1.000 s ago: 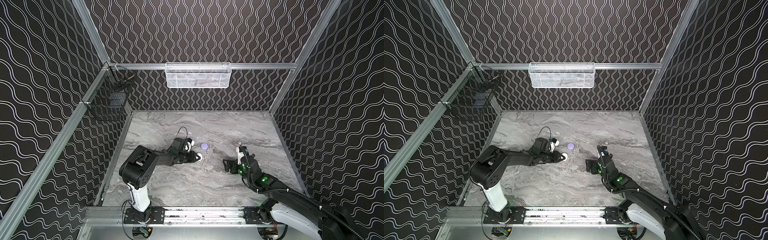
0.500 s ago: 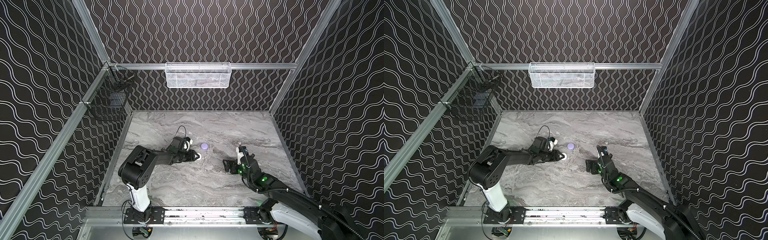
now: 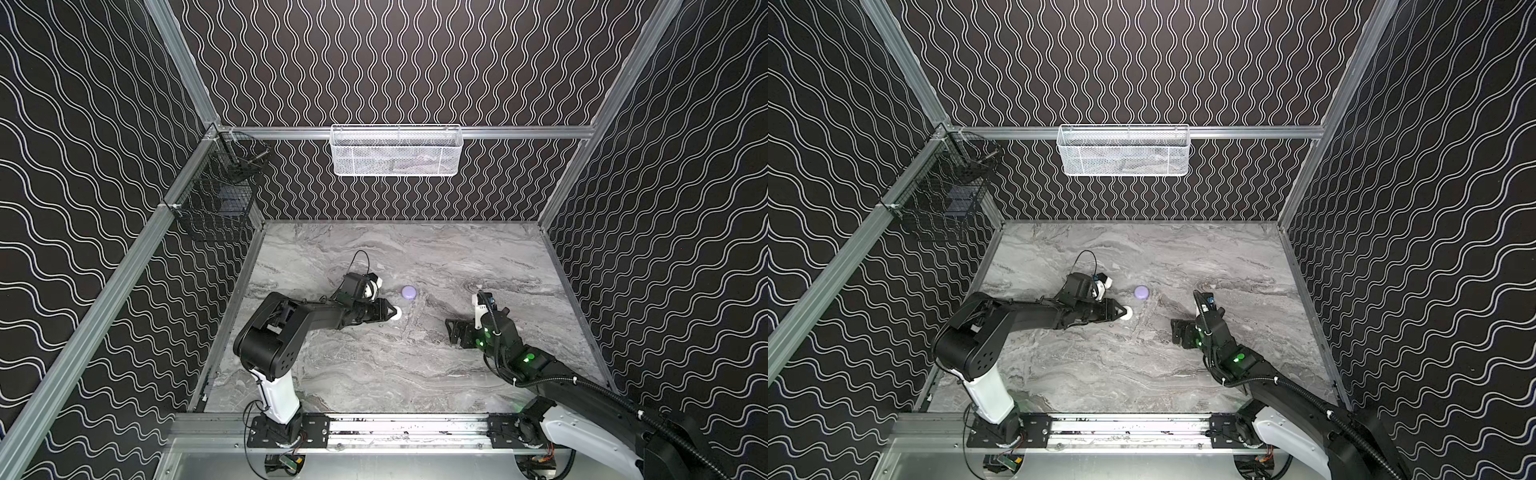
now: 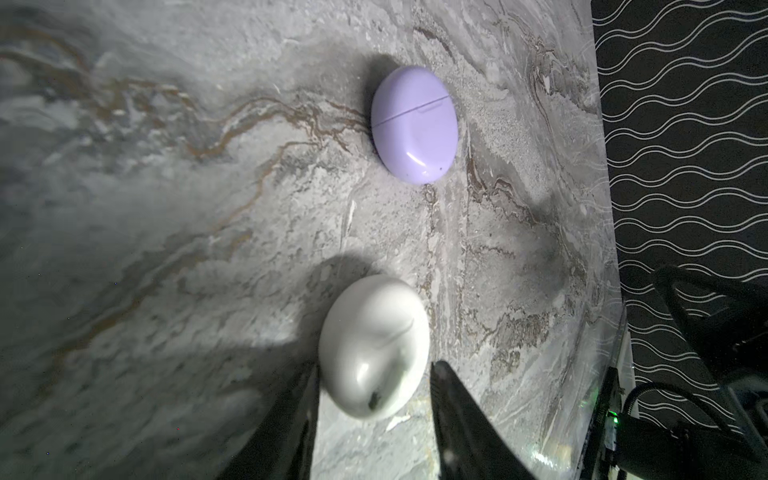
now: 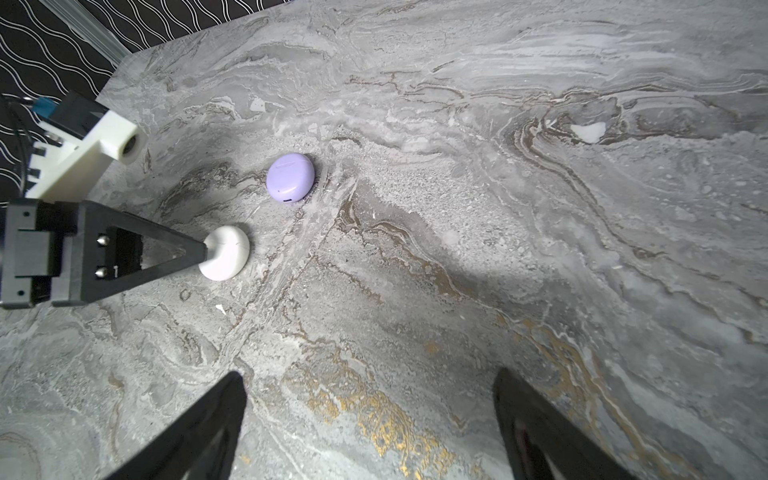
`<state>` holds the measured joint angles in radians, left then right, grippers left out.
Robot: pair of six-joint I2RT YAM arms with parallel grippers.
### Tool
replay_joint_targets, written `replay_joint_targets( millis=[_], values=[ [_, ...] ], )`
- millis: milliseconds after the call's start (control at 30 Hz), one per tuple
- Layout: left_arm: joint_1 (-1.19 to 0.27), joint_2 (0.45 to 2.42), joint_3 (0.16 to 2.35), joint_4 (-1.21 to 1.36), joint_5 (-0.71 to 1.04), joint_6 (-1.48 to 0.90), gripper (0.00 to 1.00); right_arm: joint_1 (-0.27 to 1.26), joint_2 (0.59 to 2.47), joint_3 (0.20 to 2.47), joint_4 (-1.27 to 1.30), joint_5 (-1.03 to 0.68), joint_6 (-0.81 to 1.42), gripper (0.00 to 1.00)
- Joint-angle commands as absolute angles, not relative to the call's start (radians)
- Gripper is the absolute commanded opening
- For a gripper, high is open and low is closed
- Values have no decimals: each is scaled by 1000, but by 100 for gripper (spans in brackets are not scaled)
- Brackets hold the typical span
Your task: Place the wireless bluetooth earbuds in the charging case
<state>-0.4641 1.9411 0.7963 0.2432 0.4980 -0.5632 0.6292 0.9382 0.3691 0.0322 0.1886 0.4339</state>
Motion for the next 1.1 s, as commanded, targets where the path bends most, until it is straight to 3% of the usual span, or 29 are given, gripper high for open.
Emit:
replay_joint_targets(
  millis=[0,367,500,600,633,1067],
  values=[
    [-458,1922,795,238,458,-523,49,630,930,373,38,200,437,95],
    [-451,1814,763,213,358,-472,63,630,923,368,41,202,437,95],
    [-451,1764,765,192,333,-443,78,630,919,365,44,209,437,96],
    [-452,1727,762,186,317,-437,97,630,917,364,48,210,438,98],
    [-451,1717,760,189,319,-441,99,630,920,366,45,211,438,99],
    [-455,1509,729,160,243,-370,99,629,904,432,-35,272,462,100]
  ],
)
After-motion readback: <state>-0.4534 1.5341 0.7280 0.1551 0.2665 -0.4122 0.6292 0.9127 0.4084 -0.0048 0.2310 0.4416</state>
